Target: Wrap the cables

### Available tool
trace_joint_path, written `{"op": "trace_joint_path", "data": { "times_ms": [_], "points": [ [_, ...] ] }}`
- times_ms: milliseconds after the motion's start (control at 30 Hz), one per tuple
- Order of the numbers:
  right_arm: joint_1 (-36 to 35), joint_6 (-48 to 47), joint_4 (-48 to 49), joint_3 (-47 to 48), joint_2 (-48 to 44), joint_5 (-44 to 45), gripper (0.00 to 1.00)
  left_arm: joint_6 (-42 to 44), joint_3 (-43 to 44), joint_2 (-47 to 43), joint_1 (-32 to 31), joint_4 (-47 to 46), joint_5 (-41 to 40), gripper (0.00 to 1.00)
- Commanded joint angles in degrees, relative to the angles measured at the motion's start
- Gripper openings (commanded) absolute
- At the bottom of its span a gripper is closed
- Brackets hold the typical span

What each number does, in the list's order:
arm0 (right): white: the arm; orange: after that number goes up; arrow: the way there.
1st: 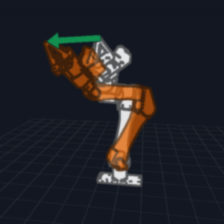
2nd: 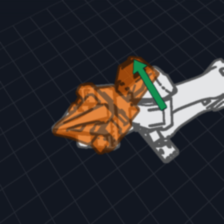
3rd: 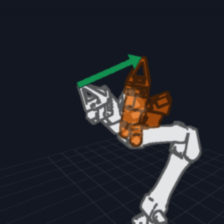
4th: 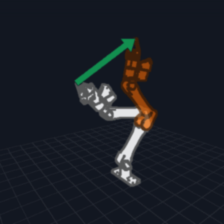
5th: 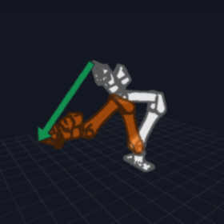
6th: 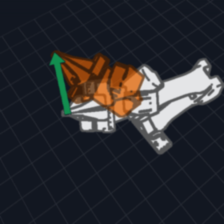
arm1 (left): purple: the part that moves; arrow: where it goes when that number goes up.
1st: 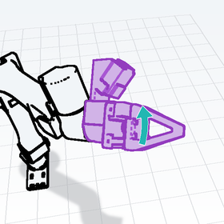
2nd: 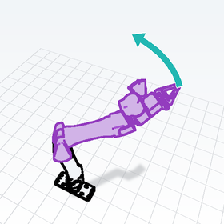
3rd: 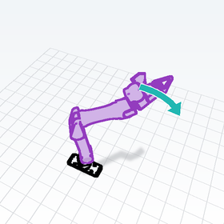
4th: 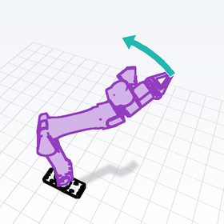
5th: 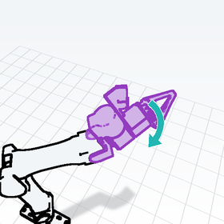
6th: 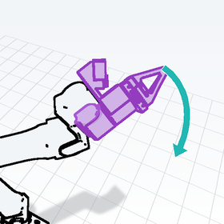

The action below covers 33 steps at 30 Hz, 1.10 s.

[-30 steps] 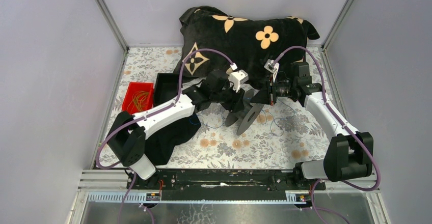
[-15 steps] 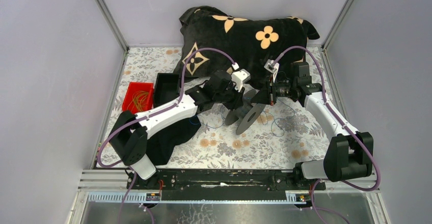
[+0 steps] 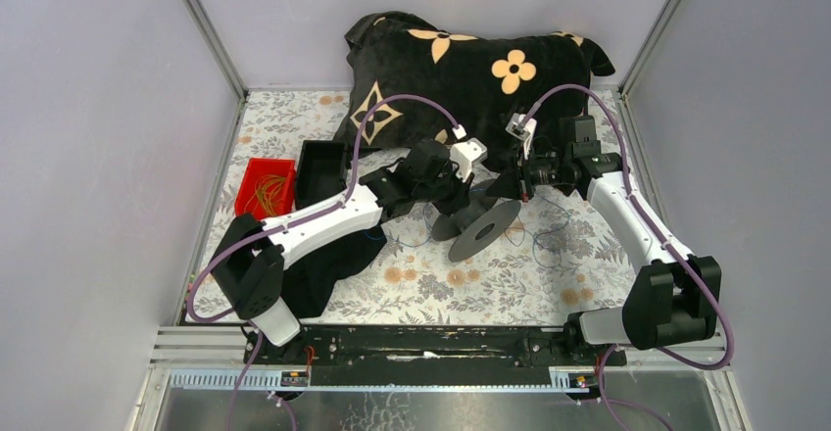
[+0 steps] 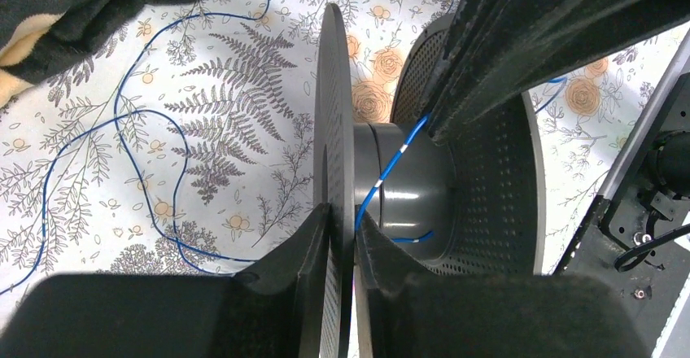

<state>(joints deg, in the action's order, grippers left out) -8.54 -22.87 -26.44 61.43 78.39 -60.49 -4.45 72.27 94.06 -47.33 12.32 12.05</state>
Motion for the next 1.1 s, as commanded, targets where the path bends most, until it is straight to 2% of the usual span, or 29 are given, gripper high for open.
{"op": "trace_joint_path", "data": {
  "times_ms": [0, 367, 533, 633, 767, 1067],
  "points": [
    [-0.3, -5.2, -4.2, 3.4, 0.2, 2.2, 0.0, 1.4, -0.7, -0.4, -0.4, -3.3, -0.1, 0.21],
    [-0.3, -10.2, -9.1, 4.0, 1.3, 3.7, 0.0, 1.9, -1.3, -1.0, -0.3, -3.4, 1.3, 0.29],
    [-0.3, -10.4, -9.3, 4.1, 1.3, 3.6, 0.0, 1.9, -1.7, -1.0, -0.4, -3.7, 1.7, 0.27],
    [-0.4, -9.8, -9.2, 4.0, 1.4, 2.7, 0.0, 1.6, -1.5, -0.9, -0.3, -3.9, 1.7, 0.27],
    [-0.4, -7.2, -7.7, 3.6, 1.2, 0.7, 0.0, 1.1, -1.3, -0.7, -0.3, -3.9, 1.9, 0.33],
    [-0.5, -2.7, -3.9, 2.3, 1.3, -2.0, 0.0, 0.1, -1.0, -0.5, -0.4, -3.9, 2.1, 0.34]
  ]
}}
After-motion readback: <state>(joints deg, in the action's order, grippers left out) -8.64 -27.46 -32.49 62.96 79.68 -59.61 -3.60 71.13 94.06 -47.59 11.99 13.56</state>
